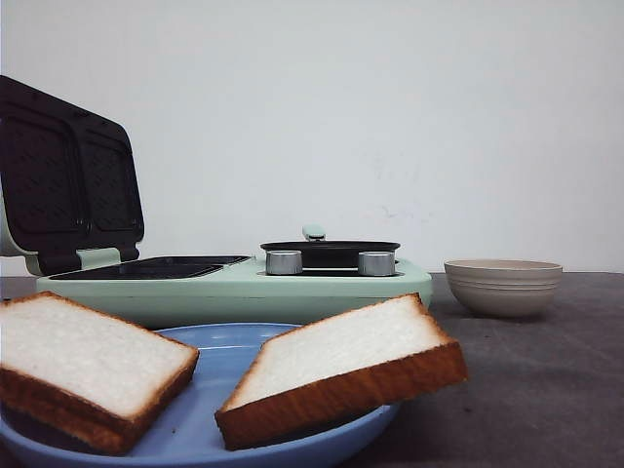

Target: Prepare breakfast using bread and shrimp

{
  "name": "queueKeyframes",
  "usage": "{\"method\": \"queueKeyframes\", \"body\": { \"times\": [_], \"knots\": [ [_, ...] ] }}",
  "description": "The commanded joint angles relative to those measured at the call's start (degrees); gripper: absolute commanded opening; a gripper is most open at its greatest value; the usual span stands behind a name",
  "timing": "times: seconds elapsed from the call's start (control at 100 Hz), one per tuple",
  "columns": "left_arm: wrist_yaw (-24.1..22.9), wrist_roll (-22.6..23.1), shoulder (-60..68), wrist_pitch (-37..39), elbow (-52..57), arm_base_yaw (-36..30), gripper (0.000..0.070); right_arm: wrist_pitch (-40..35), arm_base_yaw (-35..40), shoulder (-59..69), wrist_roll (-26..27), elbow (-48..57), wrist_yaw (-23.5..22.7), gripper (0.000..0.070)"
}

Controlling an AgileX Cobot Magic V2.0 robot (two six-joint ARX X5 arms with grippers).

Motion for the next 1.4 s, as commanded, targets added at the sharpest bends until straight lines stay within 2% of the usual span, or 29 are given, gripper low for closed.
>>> {"method": "queueKeyframes", "body": {
  "times": [0.0,0.2,0.38,0.47,0.56,0.7,0.77,0.8,0.84,0.92,0.96,1.09,1.2,1.39],
  "knots": [
    [2.21,-0.17,2.23,-1.6,1.14,-0.02,0.0011,-1.36,0.04,2.84,0.57,0.87,-1.7,0.0],
    [2.93,-0.11,6.19,-6.69,1.33,-0.02,0.0011,-1.05,0.04,5.57,0.79,0.92,-4.39,0.0],
    [2.95,0.7,6.73,-8.52,1.33,-0.02,0.0015,0.96,0.04,5.49,0.85,0.92,-4.46,0.0],
    [3.63,0.37,6.73,-9.9,1.33,-0.02,0.0015,0.55,0.04,5.51,0.83,0.92,-6.6,0.0],
    [6.16,1.31,7.58,-11.87,1.33,-0.04,0.0016,0.48,0.04,5.77,0.96,0.92,-8.5,0.0],
    [8.52,1.38,10.54,-12.74,1.33,-0.04,0.002,0.55,0.04,6.75,1.03,0.92,-8.92,0.0],
    [8.79,1.4,13.25,-12.79,1.33,-0.04,0.005,0.55,0.04,7.3,1.01,0.92,-8.94,0.0],
    [8.83,1.53,14.56,-12.83,1.33,-0.04,0.0087,0.61,0.04,7.52,0.96,0.92,-8.94,0.0],
    [8.87,1.7,16.37,-12.9,1.33,-0.04,0.0164,0.61,0.04,7.65,0.87,0.92,-8.96,0.0],
    [9.09,2.56,19.91,-13.53,1.33,-0.04,0.0365,0.79,0.04,7.85,0.74,0.92,-9.44,0.0],
    [9.64,3.72,21.53,-13.94,1.33,-0.04,0.042,0.9,0.04,7.85,0.74,0.92,-9.88,0.0],
    [14.51,7.08,25.66,-13.62,1.33,-0.04,0.043,1.18,0.04,7.82,0.59,0.92,-10.64,0.0],
    [18.32,8.09,27.98,-13.25,1.33,-0.04,0.0429,1.25,0.04,7.85,0.59,0.92,-10.67,0.0],
    [18.82,9.46,31.71,-12.76,1.33,-0.04,0.0429,1.46,0.04,7.82,0.59,0.92,-10.69,0.0]
  ]
}}
